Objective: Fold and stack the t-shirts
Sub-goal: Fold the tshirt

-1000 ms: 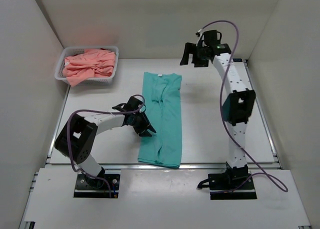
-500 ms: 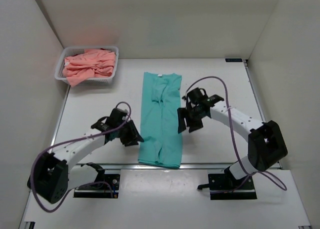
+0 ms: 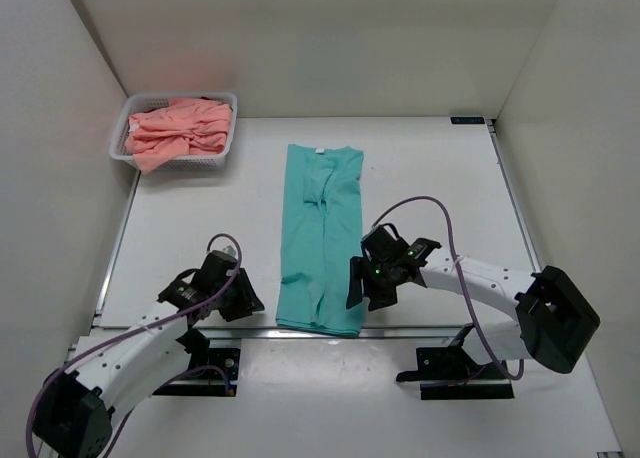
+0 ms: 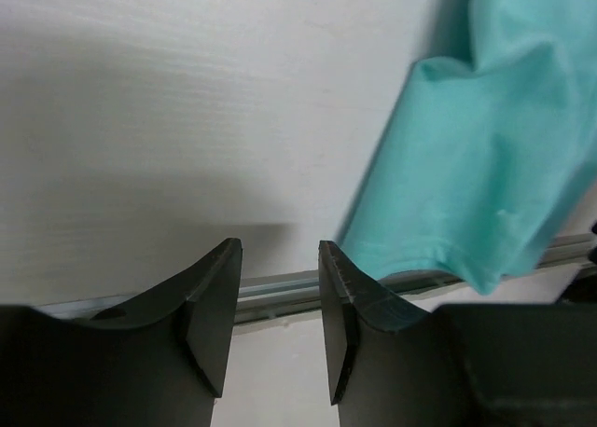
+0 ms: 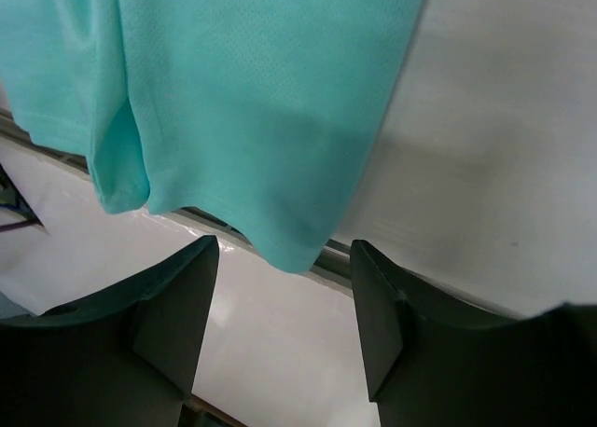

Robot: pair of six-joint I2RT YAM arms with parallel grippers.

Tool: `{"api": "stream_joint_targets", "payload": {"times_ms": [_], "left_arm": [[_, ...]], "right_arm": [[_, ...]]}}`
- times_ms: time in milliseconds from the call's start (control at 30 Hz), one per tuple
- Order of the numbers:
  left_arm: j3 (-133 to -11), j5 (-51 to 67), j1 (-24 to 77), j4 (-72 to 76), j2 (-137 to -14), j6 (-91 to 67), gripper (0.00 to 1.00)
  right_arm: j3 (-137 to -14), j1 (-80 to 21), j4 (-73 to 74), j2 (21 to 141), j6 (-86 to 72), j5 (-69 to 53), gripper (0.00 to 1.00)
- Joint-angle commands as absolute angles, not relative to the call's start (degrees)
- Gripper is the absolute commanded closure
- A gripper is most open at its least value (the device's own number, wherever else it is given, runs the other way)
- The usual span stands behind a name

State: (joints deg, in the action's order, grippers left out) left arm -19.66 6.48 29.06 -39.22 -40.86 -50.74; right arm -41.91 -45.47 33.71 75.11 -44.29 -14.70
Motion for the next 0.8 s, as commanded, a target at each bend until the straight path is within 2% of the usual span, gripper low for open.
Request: {"api": "stream_joint_targets", "payload": {"times_ms": [0, 100, 300, 633, 767], "left_arm": [[-22.49, 2.64, 30.50, -40.08, -44.20, -46.68, 0.50], [-22.85, 3.16, 29.18, -39.11, -46.66, -45.01, 0.49], [-22.85, 3.52, 32.69, -36.48, -47.91, -48.07, 0.49], [-23.73, 5.62, 35.16, -32.17, -51.23, -49.83, 0.49], [-24.17, 5.80, 37.26, -31.03, -52.73, -50.71, 0.49]], "right_arm": [[-40.87, -48.24, 29.97, 75.67, -53.33, -10.64, 0.44], [-40.61, -50.26, 29.71, 77.60, -56.15, -9.85, 0.43], [-41.31, -54.40, 31.90, 79.11, -60.20, -8.35, 0.43], [-31.73, -54.66, 25.94, 74.36, -65.83, -10.98, 0.43], [-30.59, -54.14, 24.52, 74.18, -66.45, -11.43, 0.46]]}}
